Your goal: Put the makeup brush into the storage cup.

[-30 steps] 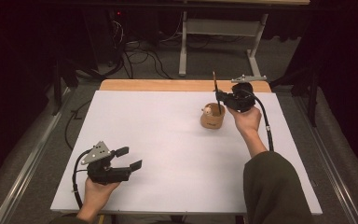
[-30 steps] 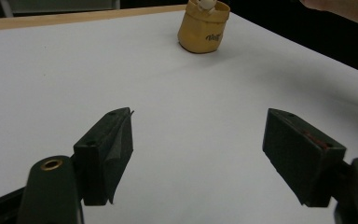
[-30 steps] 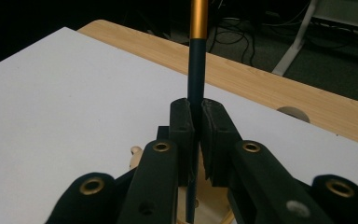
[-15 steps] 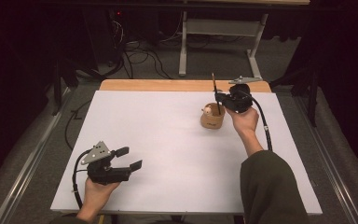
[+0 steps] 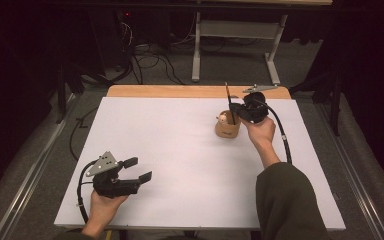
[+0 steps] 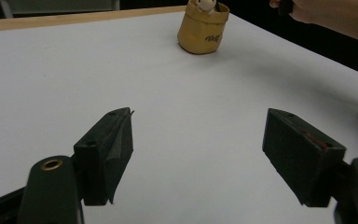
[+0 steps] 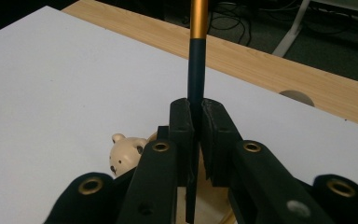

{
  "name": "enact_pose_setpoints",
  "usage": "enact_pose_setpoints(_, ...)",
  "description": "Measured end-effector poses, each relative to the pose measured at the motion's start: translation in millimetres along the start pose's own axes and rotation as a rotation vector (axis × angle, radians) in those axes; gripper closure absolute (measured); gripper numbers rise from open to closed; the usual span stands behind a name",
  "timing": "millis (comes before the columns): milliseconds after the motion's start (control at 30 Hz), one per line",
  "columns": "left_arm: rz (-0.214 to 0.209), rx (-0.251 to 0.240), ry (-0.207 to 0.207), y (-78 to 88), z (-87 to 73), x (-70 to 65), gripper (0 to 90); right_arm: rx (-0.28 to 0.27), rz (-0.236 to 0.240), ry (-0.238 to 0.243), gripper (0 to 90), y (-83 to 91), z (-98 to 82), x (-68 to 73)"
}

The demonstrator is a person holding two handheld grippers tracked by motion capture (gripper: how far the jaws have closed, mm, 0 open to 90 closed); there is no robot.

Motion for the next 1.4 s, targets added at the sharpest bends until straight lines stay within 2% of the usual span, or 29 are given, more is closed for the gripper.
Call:
enact_pose_setpoints(733, 0.004, 0.001, 0.001, -0.3, -0.2, 0.1, 25.1, 0.037, 0.004, -0.001, 84.6, -0.4, -11.9, -3.7)
enact_pose_setpoints(867, 0.004, 0.0, 0.001, -0.2, -0.3, -0.4, 25.1, 0.046, 0.015, -0.013, 81.4, -0.7, -13.2, -2.2)
enact_pose_setpoints(1100, 0.004, 0.0, 0.002, -0.1, -0.2, 0.2, 25.1, 0.034, 0.026, -0.005, 78.4, 4.0, -11.2, 1.2)
enact_pose_setpoints(1300, 0.005, 0.0, 0.002, 0.2, -0.3, -0.2, 25.1, 0.021, 0.034, -0.013, 69.8, 10.9, -9.5, 3.5)
enact_pose_setpoints(1400, 0.005, 0.001, 0.003, -0.1, -0.3, 0.2, 25.1, 0.013, 0.02, 0.006, 66.4, 14.3, -8.2, 6.0)
Point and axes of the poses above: each handheld gripper's, and its own axes: y roughly backward along the jaws, z roughly out of its top, x roughly to its left, the point moved 5 cm from there along -y, roughly forward along the jaws, and after that the axes turned 2 degrees about y, right-handed, at the moved point
